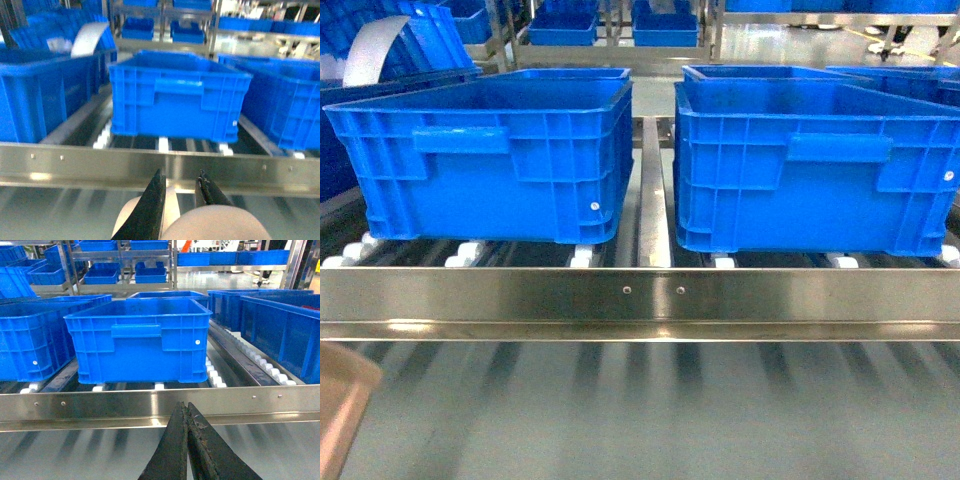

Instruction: Place part in tray to right shelf

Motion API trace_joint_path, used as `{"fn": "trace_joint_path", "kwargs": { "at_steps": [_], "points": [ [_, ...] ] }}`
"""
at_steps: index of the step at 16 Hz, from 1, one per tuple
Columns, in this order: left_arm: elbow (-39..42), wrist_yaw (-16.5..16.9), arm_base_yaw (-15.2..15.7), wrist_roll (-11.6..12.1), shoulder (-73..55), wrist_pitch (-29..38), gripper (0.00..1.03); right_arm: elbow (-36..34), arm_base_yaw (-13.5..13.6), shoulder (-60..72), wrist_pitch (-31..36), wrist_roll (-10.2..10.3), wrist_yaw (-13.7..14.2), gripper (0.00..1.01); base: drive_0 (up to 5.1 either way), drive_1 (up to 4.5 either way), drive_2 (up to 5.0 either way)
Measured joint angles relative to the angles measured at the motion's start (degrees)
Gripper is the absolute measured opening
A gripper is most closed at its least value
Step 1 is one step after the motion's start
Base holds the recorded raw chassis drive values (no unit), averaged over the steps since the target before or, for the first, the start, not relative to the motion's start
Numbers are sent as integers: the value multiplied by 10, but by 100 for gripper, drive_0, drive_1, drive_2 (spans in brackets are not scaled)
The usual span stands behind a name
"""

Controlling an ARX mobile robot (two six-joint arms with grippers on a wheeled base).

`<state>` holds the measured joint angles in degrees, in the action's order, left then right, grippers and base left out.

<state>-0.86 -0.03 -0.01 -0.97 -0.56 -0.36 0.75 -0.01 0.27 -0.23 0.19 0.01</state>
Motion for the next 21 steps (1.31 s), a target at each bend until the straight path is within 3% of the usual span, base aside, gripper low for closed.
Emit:
{"fn": "trace_joint_path", "kwargs": {
  "at_steps": [7,10,14,17,18,21],
  "points": [
    [0,0,0,0,0,-3,14,0,0,0,-1,0,0,3,0,0,0],
    [0,0,0,0,0,-2,14,0,0,0,0,0,0,35,0,0,0],
    [0,0,0,0,0,-2,14,0,0,0,0,0,0,55,0,0,0],
    [0,0,0,0,0,-2,14,0,0,0,0,0,0,95,0,0,0],
    [0,0,0,0,0,-2,14,0,0,0,0,0,0,99,0,0,0],
    [0,0,0,0,0,-2,14,0,0,0,0,0,0,98,0,0,0]
  ]
}}
